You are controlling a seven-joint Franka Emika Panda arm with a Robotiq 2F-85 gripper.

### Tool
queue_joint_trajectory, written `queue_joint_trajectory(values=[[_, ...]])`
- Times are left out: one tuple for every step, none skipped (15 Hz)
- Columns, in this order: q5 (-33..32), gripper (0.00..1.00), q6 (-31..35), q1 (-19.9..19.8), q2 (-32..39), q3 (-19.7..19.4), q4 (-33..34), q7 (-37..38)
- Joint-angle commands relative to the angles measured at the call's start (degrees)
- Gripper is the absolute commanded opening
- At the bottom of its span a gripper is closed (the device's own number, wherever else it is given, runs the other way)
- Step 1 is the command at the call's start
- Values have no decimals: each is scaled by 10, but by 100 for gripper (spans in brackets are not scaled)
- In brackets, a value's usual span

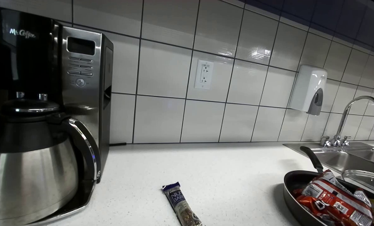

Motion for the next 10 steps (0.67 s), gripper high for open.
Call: queue_joint_trajectory(values=[[-48, 39, -10, 24, -57, -30, -17, 30], [-60, 39, -11, 27, -64, -34, -19, 36], [-73, 39, -12, 30, -73, -37, -22, 42], [-86, 39, -14, 31, -82, -39, -25, 49], [-99, 39, -17, 31, -92, -39, -28, 57], [-111, 39, -19, 30, -103, -37, -32, 64], [-123, 39, -22, 28, -114, -34, -35, 71], [-137, 39, -24, 27, -125, -31, -40, 81], [-153, 39, -27, 23, -136, -28, -44, 90], [-168, 39, -29, 20, -148, -24, -49, 100]])
